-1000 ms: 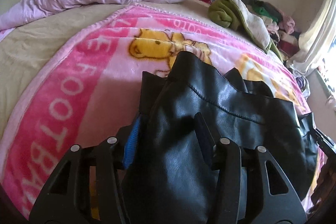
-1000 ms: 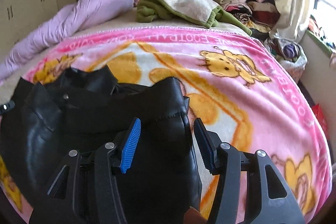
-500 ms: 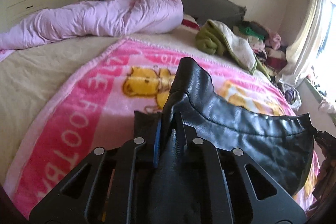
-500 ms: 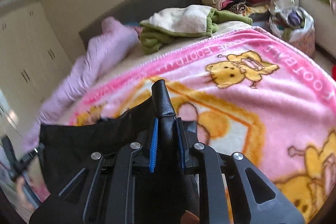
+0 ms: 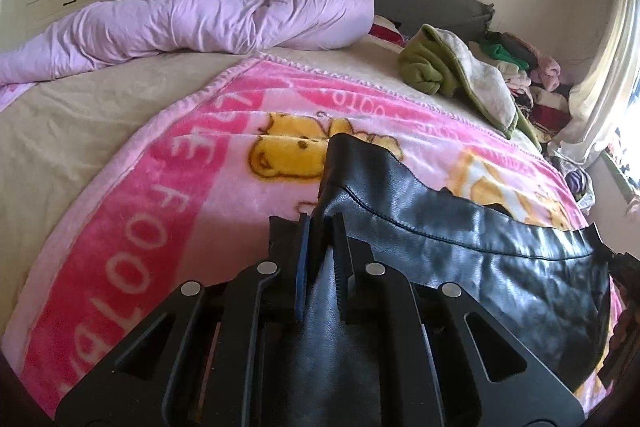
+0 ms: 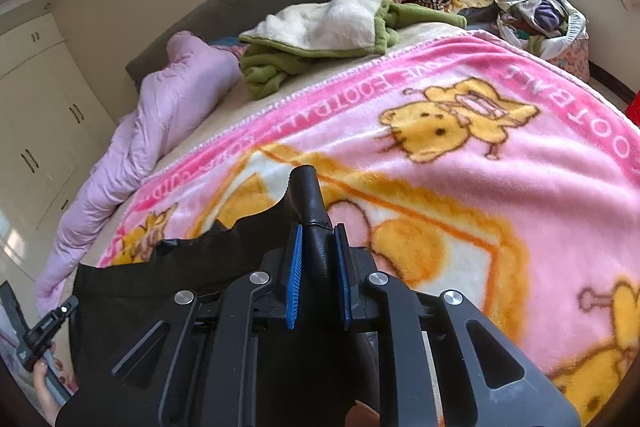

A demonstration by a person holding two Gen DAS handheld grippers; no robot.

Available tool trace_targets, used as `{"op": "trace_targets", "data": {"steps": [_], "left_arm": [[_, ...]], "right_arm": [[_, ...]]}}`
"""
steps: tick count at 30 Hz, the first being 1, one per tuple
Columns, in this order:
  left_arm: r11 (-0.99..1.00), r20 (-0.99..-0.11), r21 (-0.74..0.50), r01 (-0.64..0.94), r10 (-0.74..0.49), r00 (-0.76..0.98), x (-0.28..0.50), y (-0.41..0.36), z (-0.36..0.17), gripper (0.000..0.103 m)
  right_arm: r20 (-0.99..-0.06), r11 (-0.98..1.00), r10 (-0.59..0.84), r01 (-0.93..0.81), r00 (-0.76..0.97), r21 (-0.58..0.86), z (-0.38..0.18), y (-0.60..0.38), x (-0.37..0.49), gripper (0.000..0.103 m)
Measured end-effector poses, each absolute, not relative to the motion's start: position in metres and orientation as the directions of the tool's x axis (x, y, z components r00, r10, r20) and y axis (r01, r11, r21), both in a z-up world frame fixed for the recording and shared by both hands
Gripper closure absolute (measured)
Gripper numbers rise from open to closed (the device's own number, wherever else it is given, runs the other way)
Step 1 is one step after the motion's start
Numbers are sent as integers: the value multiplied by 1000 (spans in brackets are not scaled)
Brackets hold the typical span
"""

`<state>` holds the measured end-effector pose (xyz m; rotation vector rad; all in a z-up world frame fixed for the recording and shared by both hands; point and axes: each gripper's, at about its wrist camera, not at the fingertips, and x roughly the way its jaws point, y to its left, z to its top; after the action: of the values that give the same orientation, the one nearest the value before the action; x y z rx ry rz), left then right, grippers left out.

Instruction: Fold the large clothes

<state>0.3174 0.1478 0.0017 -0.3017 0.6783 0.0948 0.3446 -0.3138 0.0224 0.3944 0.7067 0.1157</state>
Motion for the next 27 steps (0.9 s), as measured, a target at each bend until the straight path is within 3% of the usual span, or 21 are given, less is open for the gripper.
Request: {"op": "trace_targets", "data": {"steps": [11,19,27], "left_arm": [[963,-658,-187,-193,23,753,322,147,-13,101],[969,-656,-172,-179,22,754,318,143,-8,101],[970,-646,-169,-174,24,763,315,142,-2,101]], "right_arm": [[-664,947,173,64,728,316,-6,-309,351,88],[-694,957,140,83,707,278,-6,-306,349,77],[-699,960,143,75,700,272,1,-307,335,43]]}}
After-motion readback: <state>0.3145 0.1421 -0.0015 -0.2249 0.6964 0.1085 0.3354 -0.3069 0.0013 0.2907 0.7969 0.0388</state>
